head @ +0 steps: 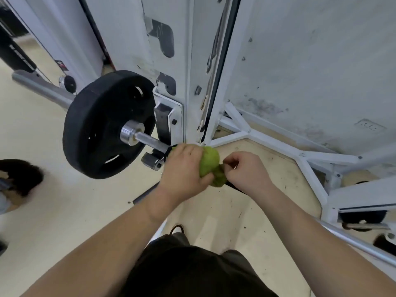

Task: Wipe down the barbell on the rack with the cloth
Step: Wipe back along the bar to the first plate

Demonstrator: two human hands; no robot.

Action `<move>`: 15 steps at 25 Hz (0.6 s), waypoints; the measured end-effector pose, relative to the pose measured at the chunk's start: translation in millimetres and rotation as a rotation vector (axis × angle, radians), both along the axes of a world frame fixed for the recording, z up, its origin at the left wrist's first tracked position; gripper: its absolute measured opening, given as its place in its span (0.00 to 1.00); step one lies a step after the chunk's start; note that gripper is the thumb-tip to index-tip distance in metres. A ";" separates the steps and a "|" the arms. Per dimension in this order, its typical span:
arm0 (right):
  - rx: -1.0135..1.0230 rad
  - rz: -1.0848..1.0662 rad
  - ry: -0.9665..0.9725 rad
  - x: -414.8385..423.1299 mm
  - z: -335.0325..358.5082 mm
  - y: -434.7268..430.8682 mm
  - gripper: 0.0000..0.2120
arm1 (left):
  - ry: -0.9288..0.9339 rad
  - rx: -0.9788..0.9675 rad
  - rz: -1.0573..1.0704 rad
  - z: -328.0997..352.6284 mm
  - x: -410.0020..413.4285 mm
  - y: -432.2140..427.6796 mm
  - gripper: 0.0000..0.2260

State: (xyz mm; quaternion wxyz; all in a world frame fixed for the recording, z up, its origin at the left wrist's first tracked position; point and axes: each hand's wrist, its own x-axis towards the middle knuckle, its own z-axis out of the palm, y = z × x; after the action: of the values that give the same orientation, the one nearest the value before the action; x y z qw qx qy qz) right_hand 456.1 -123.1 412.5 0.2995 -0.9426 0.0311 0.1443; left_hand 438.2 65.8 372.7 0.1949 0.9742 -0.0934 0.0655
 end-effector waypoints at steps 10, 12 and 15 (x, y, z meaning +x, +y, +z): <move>0.031 -0.093 0.027 -12.9 7.6 -24.3 0.08 | 0.112 -0.109 -0.194 7.8 -11.6 -46.4 0.18; 0.049 -0.098 0.009 -11.6 7.6 -26.2 0.09 | 0.085 -0.064 -0.172 9.0 -5.2 -12.2 0.18; 0.122 -0.108 -0.004 -11.7 9.6 -17.8 0.07 | -0.029 0.072 0.057 4.7 -7.4 38.7 0.20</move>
State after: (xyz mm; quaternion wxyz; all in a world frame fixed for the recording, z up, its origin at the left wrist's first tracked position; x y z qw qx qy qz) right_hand 444.5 -140.9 422.1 0.3638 -0.9198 0.0726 0.1276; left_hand 430.9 104.6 377.4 0.1564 0.9818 -0.0708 0.0817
